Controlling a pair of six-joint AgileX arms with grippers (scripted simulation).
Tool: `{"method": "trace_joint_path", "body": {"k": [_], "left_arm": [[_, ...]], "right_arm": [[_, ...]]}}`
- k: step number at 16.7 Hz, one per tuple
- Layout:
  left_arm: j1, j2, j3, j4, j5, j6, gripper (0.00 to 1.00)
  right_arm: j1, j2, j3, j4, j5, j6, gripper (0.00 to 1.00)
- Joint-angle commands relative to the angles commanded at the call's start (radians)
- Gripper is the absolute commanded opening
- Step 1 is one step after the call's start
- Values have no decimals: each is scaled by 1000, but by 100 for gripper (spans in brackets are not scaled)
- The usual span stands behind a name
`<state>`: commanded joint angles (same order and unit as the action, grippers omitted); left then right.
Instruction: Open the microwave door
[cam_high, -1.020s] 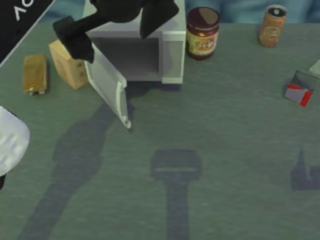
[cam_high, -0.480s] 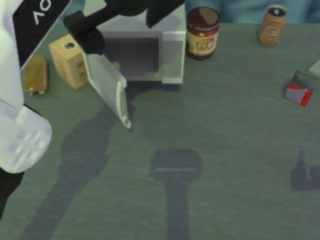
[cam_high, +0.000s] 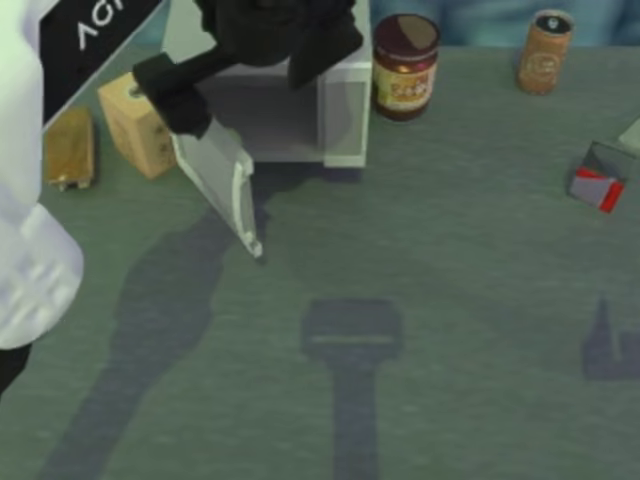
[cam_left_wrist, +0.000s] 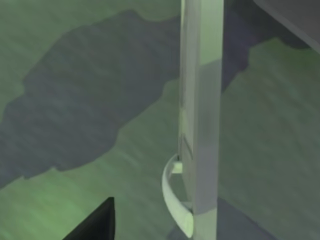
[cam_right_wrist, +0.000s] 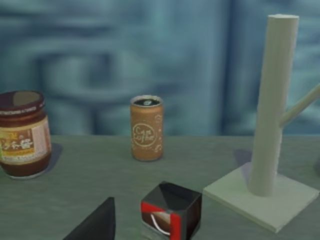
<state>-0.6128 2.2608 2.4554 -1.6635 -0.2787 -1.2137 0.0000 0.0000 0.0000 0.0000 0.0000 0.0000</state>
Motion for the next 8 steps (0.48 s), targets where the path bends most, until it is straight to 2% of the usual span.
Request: {"method": "trace_joint_path", "body": {"k": [8], "left_arm": [[27,-91,-300,218,2,27,100]], "right_arm": [[0,0,0,0,0,0,100]]}}
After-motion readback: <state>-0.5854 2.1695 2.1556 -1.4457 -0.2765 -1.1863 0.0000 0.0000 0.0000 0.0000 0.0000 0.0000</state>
